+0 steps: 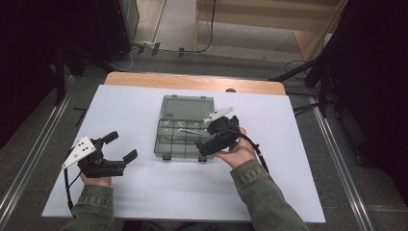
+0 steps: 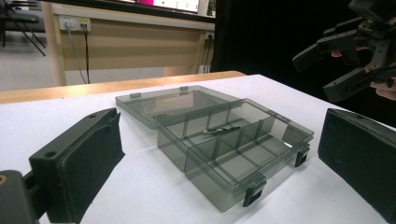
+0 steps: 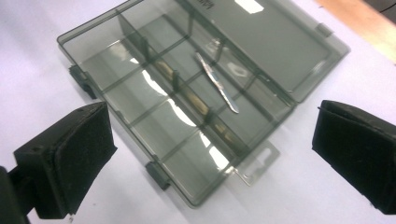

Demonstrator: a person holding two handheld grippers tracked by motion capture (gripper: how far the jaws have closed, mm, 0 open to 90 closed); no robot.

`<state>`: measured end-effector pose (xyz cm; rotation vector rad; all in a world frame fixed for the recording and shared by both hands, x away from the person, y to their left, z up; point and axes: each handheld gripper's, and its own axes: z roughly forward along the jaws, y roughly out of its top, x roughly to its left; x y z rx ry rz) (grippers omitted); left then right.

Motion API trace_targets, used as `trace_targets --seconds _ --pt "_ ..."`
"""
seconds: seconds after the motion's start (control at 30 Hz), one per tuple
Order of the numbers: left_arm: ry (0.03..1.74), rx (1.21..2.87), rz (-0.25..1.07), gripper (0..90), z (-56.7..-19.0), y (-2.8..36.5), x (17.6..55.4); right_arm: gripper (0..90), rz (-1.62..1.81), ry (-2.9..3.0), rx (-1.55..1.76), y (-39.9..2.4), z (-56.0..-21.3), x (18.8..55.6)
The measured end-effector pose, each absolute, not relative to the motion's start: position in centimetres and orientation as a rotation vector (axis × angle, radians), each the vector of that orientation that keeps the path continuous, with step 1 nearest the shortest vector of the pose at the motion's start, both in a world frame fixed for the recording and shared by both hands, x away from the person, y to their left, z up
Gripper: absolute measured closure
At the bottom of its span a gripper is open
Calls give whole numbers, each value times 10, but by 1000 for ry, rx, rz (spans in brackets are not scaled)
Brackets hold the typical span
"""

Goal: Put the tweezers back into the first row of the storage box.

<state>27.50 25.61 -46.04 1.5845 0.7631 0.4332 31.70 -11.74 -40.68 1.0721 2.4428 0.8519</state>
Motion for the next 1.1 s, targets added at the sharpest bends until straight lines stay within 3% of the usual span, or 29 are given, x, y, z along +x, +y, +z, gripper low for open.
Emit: trace_targets --seconds 1.1 --pt "759 1601 430 0 -461 254 275 0 1001 2309 1235 -212 -449 274"
